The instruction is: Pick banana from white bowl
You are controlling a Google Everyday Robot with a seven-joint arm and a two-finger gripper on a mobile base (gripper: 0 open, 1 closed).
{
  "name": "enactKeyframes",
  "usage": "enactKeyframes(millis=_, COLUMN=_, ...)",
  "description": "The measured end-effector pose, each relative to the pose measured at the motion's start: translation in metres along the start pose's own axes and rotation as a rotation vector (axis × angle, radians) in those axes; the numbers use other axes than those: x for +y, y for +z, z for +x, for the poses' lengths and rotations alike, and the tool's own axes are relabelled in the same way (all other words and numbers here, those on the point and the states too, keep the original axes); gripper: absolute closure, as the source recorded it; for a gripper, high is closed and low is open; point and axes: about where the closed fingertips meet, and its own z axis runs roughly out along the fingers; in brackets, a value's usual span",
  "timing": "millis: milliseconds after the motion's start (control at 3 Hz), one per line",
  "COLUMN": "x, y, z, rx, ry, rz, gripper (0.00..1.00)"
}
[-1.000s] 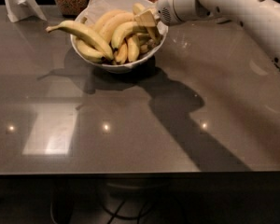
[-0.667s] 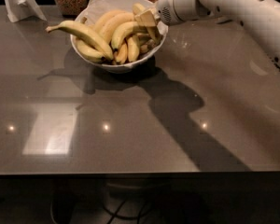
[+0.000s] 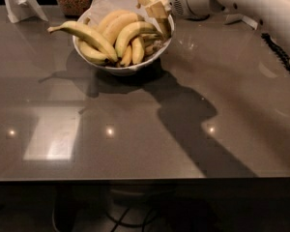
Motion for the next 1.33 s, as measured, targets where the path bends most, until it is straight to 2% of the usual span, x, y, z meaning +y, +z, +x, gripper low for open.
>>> enactKeyframes(millis=333, x=-0.006, y=-0.013, z=-0.015, rx=-0.038, ry=-0.022, rz=0.022, gripper=1.0)
enactKeyframes(millis=667, x=-0.003, y=-0.036, z=-0.029, rx=-0.068, ry=-0.054, rz=-0.027, gripper=1.0)
enactKeyframes(millis=1333, x=0.03, y=-0.096, z=-0.03, rx=-0.042, ry=-0.159, rz=-0.242, gripper=1.0)
